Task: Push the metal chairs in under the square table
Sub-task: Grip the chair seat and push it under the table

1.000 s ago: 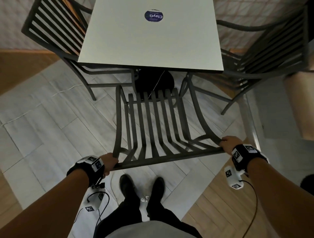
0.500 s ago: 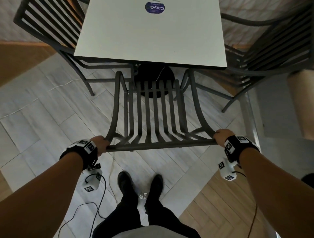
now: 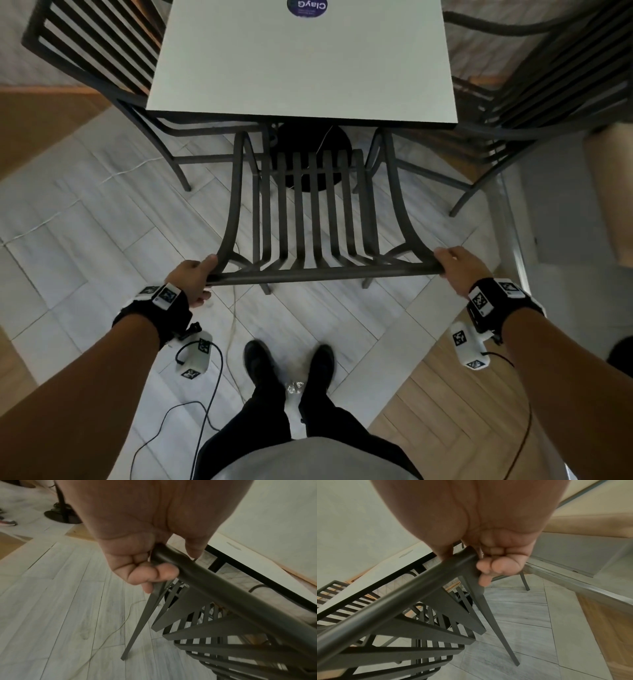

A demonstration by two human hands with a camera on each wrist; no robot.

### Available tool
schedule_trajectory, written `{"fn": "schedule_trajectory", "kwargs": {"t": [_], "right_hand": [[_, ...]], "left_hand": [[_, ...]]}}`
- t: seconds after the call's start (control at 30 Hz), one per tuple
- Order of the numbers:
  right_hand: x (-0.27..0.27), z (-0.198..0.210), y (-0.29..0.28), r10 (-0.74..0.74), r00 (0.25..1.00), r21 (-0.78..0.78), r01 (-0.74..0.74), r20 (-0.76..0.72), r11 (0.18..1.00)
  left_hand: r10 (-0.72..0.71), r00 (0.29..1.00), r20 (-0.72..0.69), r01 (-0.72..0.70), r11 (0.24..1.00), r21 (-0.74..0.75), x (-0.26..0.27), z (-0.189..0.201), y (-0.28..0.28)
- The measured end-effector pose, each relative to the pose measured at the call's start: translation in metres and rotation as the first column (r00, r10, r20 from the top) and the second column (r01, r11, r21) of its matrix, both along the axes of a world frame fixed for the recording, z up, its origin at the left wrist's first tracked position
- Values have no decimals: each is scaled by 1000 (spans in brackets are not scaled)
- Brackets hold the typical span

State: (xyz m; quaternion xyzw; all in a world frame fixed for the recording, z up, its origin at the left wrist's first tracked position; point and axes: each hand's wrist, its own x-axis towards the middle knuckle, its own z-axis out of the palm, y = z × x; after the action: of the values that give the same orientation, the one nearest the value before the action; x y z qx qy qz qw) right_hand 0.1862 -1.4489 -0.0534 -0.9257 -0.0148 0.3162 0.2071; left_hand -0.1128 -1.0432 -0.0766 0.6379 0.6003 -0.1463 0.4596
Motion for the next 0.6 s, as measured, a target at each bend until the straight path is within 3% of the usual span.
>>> {"fn": "schedule_trajectory", "kwargs": {"t": [0.1,0.23,0.33,0.47,0.53,0.6], "right_hand": [[-18,15,-15,-106,993,83,111,-53,990],[-46,17,-44,-176,971,101,193,-163,976],[-75,2,-75,-88,976,88,107,-201,990],[-126,-17,-104,51,956,-27,-61,-289,998],[-154,-19,-109,84,945,-69,-111,-315,991],[-185,-20,-111,98,934,-125,-149,-343,981]], "left_hand": [[-78,997,-6,78,994,73,-14,11,1],[-46,998,52,41,994,104,-49,24,-9],[-22,998,57,18,997,80,-84,28,-24],[-162,980,-113,163,987,-1,-142,6,-51],[-281,938,-202,272,960,-72,-170,-10,-65],[-425,853,-302,406,905,-125,-196,-21,-77]]}}
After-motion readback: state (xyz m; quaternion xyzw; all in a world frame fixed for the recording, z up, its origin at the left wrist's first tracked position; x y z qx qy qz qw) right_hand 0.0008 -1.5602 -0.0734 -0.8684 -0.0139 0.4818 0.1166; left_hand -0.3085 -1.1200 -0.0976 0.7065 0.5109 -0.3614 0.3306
